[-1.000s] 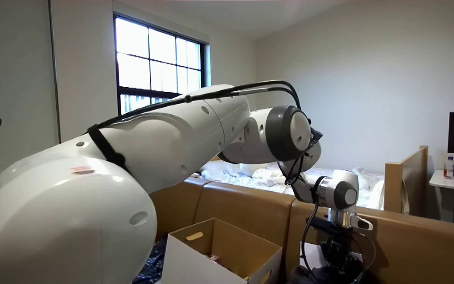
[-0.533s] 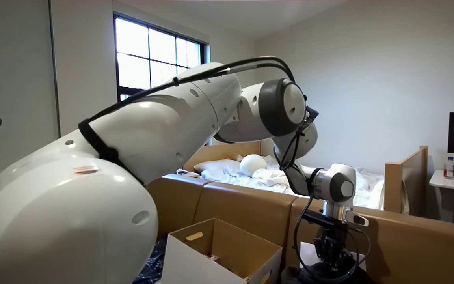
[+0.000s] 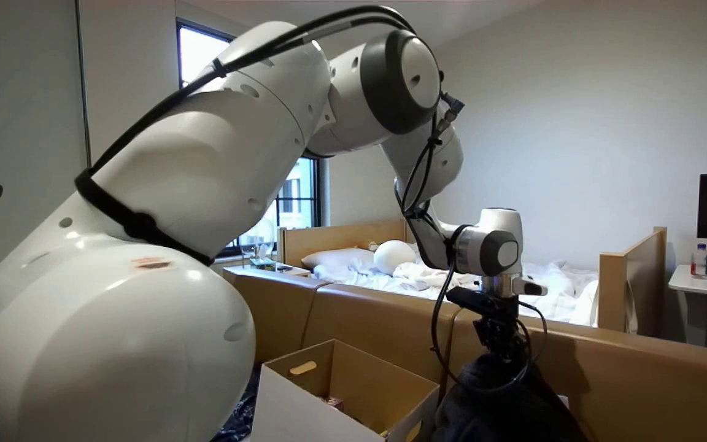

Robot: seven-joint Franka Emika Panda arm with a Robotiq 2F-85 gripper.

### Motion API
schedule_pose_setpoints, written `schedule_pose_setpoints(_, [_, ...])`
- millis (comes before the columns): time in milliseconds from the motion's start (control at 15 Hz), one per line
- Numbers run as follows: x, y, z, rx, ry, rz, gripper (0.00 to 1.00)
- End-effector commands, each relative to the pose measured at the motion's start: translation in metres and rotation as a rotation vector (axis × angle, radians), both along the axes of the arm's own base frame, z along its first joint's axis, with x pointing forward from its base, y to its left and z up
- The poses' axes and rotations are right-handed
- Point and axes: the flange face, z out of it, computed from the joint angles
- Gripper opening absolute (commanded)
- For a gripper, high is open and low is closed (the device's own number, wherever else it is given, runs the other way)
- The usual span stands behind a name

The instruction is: Put the black hoodie inside the storage box

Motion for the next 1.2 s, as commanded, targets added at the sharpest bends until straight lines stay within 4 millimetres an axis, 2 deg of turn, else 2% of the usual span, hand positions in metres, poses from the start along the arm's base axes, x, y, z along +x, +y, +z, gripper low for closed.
schedule_pose_setpoints(0, [-0.037, 0.021, 0.067, -0.073, -0.092, -0.043, 0.07])
schedule_pose_setpoints(400, [-0.086, 0.051, 0.166, -0.411, 0.08, -0.173, 0.07])
schedule_pose_setpoints(600, [-0.116, 0.068, 0.213, -0.526, 0.19, -0.247, 0.07])
schedule_pose_setpoints(667, [-0.126, 0.08, 0.238, -0.514, 0.207, -0.244, 0.07])
schedule_pose_setpoints(933, [-0.165, 0.117, 0.317, -0.386, 0.134, -0.175, 0.07])
schedule_pose_setpoints(1133, [-0.2, 0.13, 0.377, -0.323, 0.084, -0.18, 0.07])
